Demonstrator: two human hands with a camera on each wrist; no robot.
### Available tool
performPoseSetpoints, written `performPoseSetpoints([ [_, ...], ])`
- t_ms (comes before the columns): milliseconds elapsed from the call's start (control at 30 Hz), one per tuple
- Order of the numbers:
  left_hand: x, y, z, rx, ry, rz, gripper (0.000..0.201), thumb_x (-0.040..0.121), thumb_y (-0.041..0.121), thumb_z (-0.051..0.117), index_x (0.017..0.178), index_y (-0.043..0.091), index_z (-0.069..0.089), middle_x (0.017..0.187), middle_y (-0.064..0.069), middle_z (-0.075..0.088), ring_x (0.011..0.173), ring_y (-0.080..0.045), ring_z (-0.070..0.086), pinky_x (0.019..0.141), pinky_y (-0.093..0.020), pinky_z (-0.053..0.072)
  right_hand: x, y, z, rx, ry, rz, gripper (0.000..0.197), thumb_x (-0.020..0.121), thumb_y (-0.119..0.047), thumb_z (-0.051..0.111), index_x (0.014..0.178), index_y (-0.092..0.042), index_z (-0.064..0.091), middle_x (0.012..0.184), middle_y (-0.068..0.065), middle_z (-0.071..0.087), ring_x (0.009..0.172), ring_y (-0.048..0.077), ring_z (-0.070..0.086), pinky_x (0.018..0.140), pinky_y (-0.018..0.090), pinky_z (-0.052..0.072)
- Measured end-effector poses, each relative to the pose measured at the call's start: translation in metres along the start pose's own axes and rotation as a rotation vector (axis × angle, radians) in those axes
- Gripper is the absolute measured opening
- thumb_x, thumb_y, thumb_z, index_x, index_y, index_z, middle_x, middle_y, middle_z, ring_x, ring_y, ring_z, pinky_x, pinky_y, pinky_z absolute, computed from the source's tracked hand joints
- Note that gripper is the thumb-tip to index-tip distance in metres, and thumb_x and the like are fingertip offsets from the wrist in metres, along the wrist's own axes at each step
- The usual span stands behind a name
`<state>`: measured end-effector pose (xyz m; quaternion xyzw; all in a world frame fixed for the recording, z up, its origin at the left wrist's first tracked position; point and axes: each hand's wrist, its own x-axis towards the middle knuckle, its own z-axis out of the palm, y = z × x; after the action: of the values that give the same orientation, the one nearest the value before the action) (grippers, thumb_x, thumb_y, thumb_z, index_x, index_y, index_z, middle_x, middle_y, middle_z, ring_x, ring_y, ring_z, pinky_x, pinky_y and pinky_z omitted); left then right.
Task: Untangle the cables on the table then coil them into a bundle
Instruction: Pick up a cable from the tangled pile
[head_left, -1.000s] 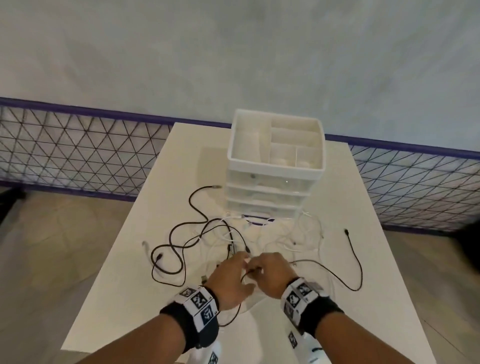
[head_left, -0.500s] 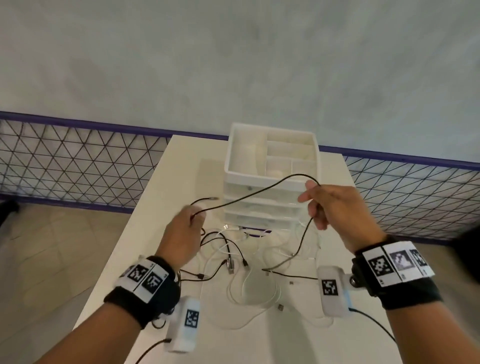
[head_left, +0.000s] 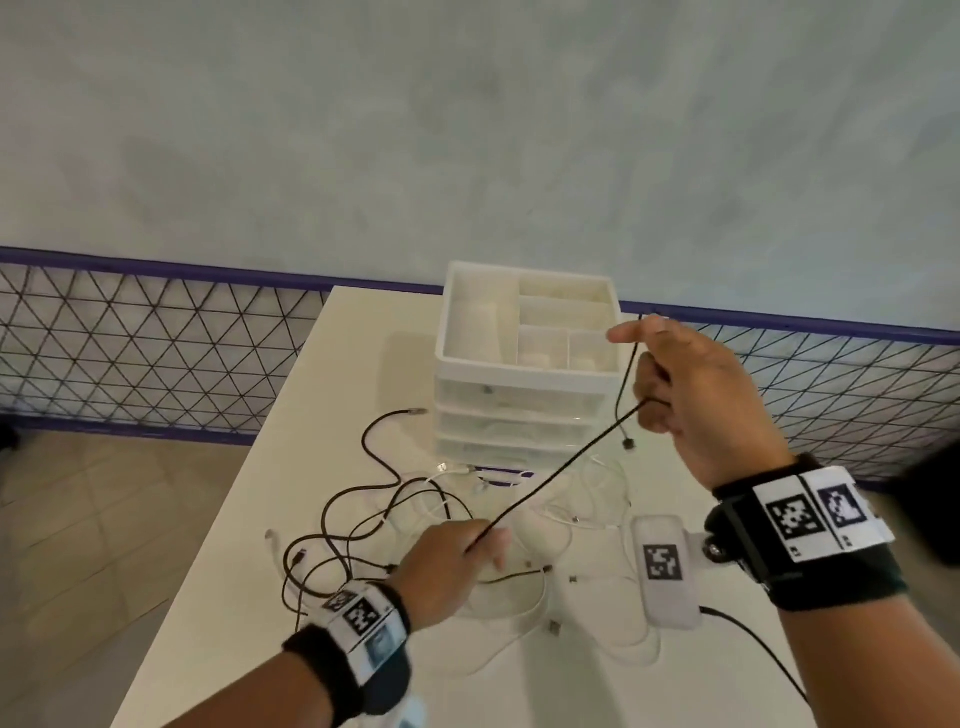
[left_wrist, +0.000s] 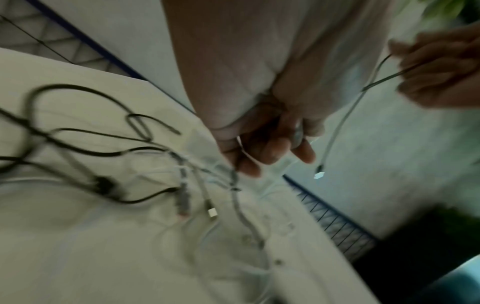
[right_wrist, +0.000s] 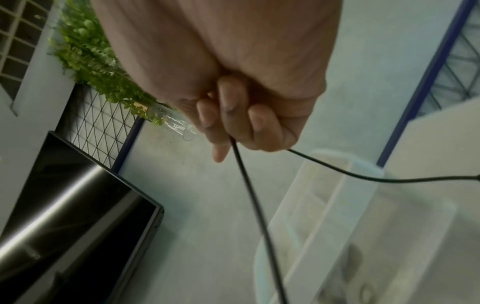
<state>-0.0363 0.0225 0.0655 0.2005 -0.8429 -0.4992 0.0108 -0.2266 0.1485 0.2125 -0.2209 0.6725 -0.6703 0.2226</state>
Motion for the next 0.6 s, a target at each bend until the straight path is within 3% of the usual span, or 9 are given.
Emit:
performPoseSetpoints([
  [100,-0.011,-0.039,-0.016,-0.025,-0.116,-0.079,0.018,0.090,0.054,0.059,0.082,0.039,0.064,0.061,0.021,0.059,0.059,0.004,0.052,0.070,-0.030,0.049,0.001,-0.006,-0.020,-0.091,0.042,0.018,0.037,0.103,-0.037,0.045,0.091,-0.016,0.073,0.050,-0.008,0.028,0.045,0.010,0.022,0.039,0.018,0.020],
  [200,-0.006,-0.030,-0.036,-0.146,-0.077,-0.038,0.079,0.065,0.082,0.062,0.133,0.045,0.042,0.122,0.011,0.059,0.115,-0.003,0.058,0.101,-0.036,0.048,-0.005,-0.009,-0.022,-0.178,-0.108,0.072,0.039,0.103,-0.035,0.045,0.093,-0.009,0.073,0.054,-0.006,0.024,0.050,0.013,0.019,0.043,0.022,0.016],
  [267,0.009,0.012,-0.050,-0.148,0.122,0.104,0.098,0.069,0.076,0.064,0.150,0.043,0.019,0.149,0.013,0.035,0.136,-0.004,0.037,0.110,-0.029,0.035,-0.012,-0.011,-0.008,-0.298,-0.260,0.051,0.038,0.102,-0.036,0.047,0.091,-0.012,0.075,0.055,-0.006,0.027,0.054,0.014,0.023,0.047,0.024,0.020],
  [333,0.024,0.062,-0.055,-0.045,0.200,0.279,0.087,0.081,0.056,0.068,0.150,0.046,0.016,0.153,0.015,0.029,0.137,-0.002,0.030,0.110,-0.023,0.030,-0.017,-0.014,0.011,-0.389,-0.384,-0.003,0.035,0.101,-0.036,0.050,0.090,-0.016,0.076,0.054,-0.010,0.034,0.054,0.012,0.028,0.049,0.022,0.026],
  [400,0.037,0.092,-0.053,0.013,0.172,0.334,0.038,0.094,0.041,0.059,0.130,0.044,0.046,0.138,0.006,0.056,0.126,-0.008,0.048,0.105,-0.032,0.044,-0.015,-0.020,0.021,-0.381,-0.396,-0.054,0.028,0.099,-0.029,0.055,0.087,-0.015,0.076,0.050,-0.013,0.043,0.052,0.010,0.030,0.049,0.021,0.026],
  [433,0.041,0.095,-0.054,-0.019,0.148,0.296,0.013,0.099,0.035,0.052,0.109,0.037,0.059,0.113,0.002,0.069,0.106,-0.011,0.061,0.092,-0.040,0.053,-0.011,-0.022,0.019,-0.387,-0.337,-0.081,0.023,0.097,-0.025,0.060,0.084,-0.015,0.076,0.048,-0.014,0.045,0.050,0.009,0.031,0.048,0.020,0.026],
  [467,0.043,0.092,-0.056,-0.039,0.140,0.252,0.019,0.102,0.031,0.046,0.094,0.028,0.063,0.089,0.000,0.072,0.080,-0.009,0.064,0.076,-0.041,0.057,-0.005,-0.024,0.013,-0.427,-0.246,-0.108,0.019,0.094,-0.022,0.065,0.081,-0.015,0.076,0.046,-0.014,0.045,0.047,0.007,0.031,0.048,0.020,0.027],
  [533,0.037,0.071,-0.066,0.017,0.101,0.148,0.031,0.105,0.025,0.041,0.087,0.014,0.063,0.069,-0.004,0.065,0.048,0.002,0.050,0.051,-0.024,0.047,0.008,-0.023,-0.011,-0.567,-0.052,-0.117,0.013,0.087,-0.020,0.072,0.078,-0.013,0.077,0.045,-0.012,0.046,0.041,0.006,0.033,0.046,0.020,0.030],
  [600,0.027,0.049,-0.079,0.082,0.067,0.084,0.031,0.104,0.020,0.040,0.084,0.010,0.061,0.061,0.000,0.056,0.044,0.001,0.047,0.052,-0.017,0.039,0.019,-0.019,-0.035,-0.693,0.099,-0.086,0.013,0.085,-0.023,0.074,0.077,-0.013,0.077,0.053,0.000,0.056,0.042,0.011,0.042,0.050,0.024,0.038],
])
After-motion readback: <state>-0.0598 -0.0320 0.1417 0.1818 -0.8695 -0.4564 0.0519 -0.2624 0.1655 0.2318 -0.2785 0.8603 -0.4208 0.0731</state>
